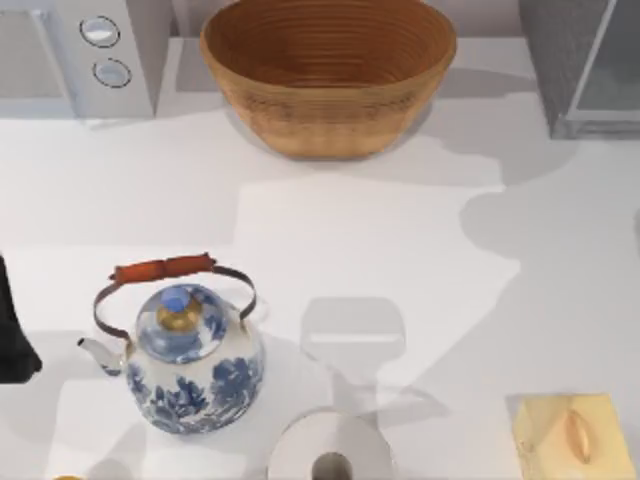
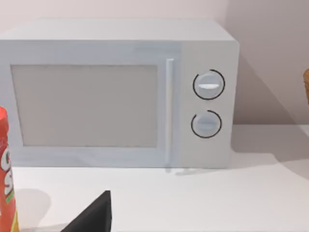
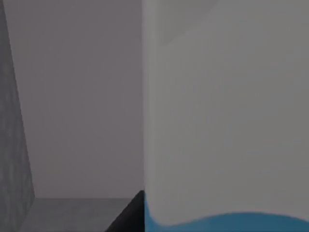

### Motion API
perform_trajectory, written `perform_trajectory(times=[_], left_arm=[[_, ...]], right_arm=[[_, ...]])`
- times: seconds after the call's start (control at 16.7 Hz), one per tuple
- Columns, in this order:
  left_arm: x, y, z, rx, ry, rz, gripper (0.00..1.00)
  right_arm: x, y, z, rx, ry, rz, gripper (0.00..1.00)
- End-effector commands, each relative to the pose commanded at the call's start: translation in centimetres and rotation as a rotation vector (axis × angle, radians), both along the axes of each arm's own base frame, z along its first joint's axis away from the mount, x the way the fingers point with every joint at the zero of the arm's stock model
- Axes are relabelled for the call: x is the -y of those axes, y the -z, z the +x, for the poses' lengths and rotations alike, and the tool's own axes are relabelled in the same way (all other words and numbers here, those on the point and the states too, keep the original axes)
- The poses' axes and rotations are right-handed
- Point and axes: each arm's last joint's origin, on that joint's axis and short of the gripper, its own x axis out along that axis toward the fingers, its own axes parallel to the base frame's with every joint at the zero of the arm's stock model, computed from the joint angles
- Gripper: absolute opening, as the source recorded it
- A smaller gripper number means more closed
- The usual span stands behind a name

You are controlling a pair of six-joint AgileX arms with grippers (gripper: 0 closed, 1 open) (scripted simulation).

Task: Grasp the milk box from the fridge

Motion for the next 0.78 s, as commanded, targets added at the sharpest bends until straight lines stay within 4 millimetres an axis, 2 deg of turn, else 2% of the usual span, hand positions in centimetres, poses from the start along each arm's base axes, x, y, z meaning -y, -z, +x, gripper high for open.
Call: perform_trajectory(times=[0.24, 0.36, 0.48, 0.78], left_arm=[[0.0, 0.0, 0.0, 0.0, 0.0, 0.0, 1.0], [0.0, 0.0, 0.0, 0.0, 0.0, 0.0, 1.0], [0.0, 0.0, 0.0, 0.0, 0.0, 0.0, 1.0], [0.0, 0.0, 0.0, 0.0, 0.0, 0.0, 1.0]], right_arm=[[0.0, 0.2, -0.1, -0.004, -0.001, 0.002, 0.0], [0.0, -0.1, -0.8, 0.004, -0.002, 0.0, 0.0], [0.1, -0.3, -2.4, 0.007, -0.003, -0.001, 0.0], [-0.1, 0.6, -8.4, -0.022, -0.001, 0.006, 0.0]])
